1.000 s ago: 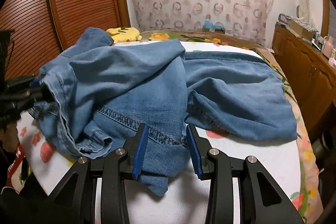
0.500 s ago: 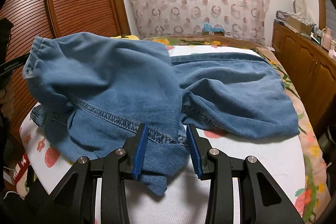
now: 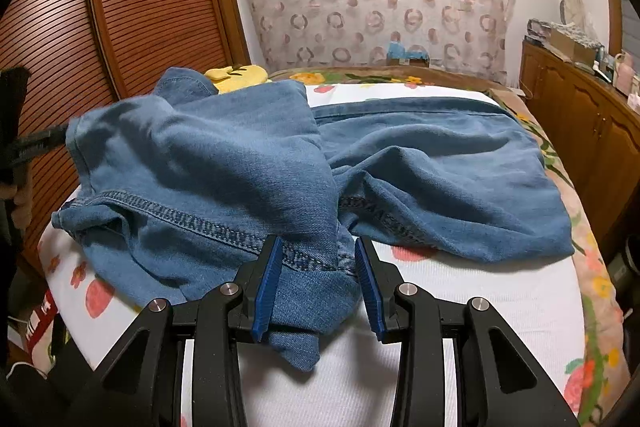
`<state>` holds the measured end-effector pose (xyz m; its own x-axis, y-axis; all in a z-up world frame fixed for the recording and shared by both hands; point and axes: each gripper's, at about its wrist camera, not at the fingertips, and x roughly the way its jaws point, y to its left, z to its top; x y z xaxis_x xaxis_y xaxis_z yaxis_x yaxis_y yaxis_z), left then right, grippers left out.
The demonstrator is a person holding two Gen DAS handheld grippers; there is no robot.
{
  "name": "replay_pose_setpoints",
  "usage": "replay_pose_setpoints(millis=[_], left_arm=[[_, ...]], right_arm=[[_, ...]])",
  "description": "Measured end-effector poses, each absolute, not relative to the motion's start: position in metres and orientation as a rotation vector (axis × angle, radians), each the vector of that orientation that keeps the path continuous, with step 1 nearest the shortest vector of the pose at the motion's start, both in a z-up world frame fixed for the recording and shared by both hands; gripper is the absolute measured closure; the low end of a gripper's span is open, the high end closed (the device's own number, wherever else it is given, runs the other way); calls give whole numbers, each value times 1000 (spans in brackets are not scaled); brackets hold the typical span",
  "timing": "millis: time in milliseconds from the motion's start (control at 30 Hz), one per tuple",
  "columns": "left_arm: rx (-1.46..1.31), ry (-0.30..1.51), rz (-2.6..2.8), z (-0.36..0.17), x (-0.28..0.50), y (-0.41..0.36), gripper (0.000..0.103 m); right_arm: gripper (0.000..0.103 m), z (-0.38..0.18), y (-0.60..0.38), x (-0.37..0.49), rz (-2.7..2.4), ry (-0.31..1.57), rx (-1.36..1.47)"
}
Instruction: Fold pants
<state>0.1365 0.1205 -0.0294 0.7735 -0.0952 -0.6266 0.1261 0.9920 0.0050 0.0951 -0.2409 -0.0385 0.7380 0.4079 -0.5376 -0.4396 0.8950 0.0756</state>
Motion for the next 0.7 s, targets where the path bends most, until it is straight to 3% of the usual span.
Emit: replay_pose_setpoints(millis=[367,700], left_arm=[[-99,671,-107,-47,94,132,55],[-44,674,-257,-42,80,78,55]], right_arm=[[64,-36,-234,90,455,583,-93],[64,-30,-235,70,472,611,-118]])
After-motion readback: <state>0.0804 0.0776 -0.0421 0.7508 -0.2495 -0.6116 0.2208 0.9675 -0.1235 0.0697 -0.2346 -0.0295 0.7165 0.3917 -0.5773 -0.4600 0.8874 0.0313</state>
